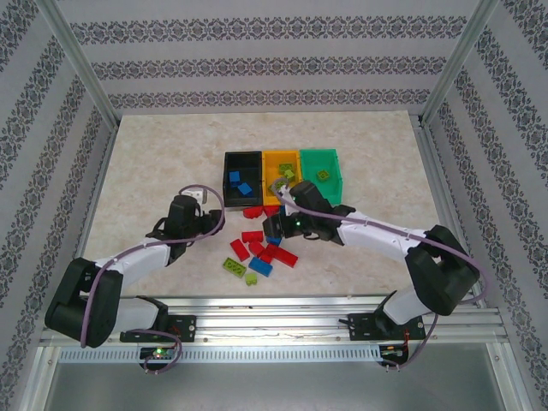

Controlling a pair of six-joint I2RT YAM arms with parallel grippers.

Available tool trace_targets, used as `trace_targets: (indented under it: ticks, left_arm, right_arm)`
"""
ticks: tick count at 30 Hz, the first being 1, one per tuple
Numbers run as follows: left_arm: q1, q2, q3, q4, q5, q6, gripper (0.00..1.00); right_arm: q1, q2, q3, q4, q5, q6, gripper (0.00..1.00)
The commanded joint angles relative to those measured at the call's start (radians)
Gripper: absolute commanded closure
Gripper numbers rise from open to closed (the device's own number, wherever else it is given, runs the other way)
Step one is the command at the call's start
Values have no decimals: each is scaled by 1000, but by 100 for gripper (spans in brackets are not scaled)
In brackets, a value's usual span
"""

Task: Sort the legos into containers by color
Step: Place the lego in the container, then pick up the lego from the bottom-center of the table.

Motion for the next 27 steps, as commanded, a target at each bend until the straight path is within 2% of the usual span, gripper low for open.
trace_targets:
  ticks: [1, 3, 12, 18, 27]
  left_arm:
    - [35, 6, -15, 55, 54, -55, 39]
    - [50, 1, -22, 60, 64, -62, 39]
    - [78, -32, -48, 74, 66, -85, 39]
    - [90, -31, -53, 81, 76, -92, 38]
    - [104, -54, -69, 90, 79, -105, 39]
  right_arm:
    - [87, -9, -8, -55, 70, -77, 47]
    - [150, 15, 14, -84, 103, -100, 47]
    - [323, 188, 155, -91, 201, -162, 47]
    - [377, 281, 262, -164, 285, -204, 47]
    - [437, 361, 336, -221, 362, -225, 46]
